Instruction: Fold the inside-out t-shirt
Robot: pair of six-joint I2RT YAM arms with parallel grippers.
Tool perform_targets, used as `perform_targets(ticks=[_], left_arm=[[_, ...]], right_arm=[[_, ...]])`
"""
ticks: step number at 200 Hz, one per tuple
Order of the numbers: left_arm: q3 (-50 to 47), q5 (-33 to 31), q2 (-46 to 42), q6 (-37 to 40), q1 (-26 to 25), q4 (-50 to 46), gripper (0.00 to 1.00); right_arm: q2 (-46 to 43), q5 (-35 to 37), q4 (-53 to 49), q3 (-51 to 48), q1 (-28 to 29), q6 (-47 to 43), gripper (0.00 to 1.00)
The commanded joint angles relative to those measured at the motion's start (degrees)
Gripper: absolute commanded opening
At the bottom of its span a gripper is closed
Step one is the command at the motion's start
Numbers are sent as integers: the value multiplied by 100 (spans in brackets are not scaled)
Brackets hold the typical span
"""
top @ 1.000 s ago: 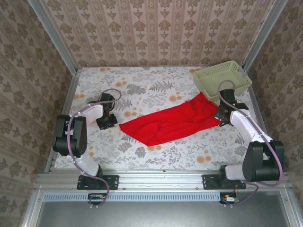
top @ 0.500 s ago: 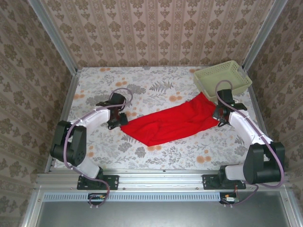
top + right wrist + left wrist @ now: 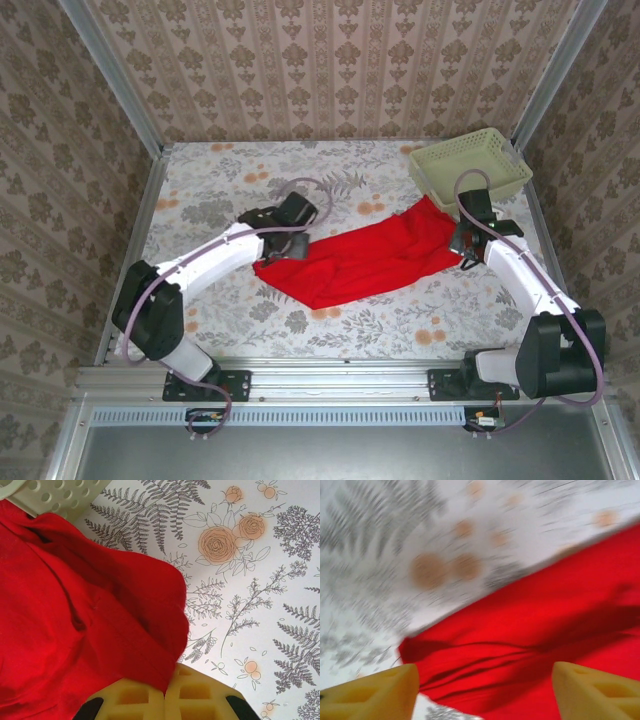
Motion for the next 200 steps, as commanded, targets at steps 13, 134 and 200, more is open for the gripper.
perform_targets(ticks=[13, 134, 200], left_arm=[[828, 95, 796, 604, -614, -40, 83], [552, 386, 1578, 105, -575, -40, 19], [-3153, -321, -2352, -2493, -403, 427, 2]], right_arm=[[-101, 186, -86, 33, 40, -49, 0], [-74, 265, -57, 9, 22, -15, 0], [16, 272, -24, 13, 13, -3, 0]])
